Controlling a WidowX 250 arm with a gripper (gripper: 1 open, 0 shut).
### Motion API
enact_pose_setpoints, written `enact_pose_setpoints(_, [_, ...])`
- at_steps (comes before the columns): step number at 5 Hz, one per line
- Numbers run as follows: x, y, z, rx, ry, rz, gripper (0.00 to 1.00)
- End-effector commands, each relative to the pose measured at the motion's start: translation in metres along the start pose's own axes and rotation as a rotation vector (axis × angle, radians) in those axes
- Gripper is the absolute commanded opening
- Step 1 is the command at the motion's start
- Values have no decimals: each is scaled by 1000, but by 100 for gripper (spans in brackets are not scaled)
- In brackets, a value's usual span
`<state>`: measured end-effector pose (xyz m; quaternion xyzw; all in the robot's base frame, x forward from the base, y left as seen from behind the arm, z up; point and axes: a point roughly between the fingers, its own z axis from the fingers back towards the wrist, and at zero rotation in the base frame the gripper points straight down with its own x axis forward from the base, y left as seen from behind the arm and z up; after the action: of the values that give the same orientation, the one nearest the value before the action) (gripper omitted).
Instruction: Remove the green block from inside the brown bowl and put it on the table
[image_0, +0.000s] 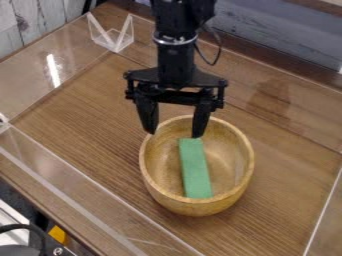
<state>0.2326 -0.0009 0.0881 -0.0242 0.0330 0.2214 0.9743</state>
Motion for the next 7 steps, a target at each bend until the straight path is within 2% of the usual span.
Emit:
enact_pose_setpoints(1, [5,5,-2,-19,-56,82,100])
enact_pose_setpoints(3, [-27,-34,-7,-20,-61,30,100])
enact_pose_setpoints(4, [-34,-38,-18,-26,-62,57,100])
enact_pose_setpoints(5, [-38,-41,-27,-40,-76,79,100])
enact_pose_setpoints(7, [-29,-37,-45,-59,-81,14,100])
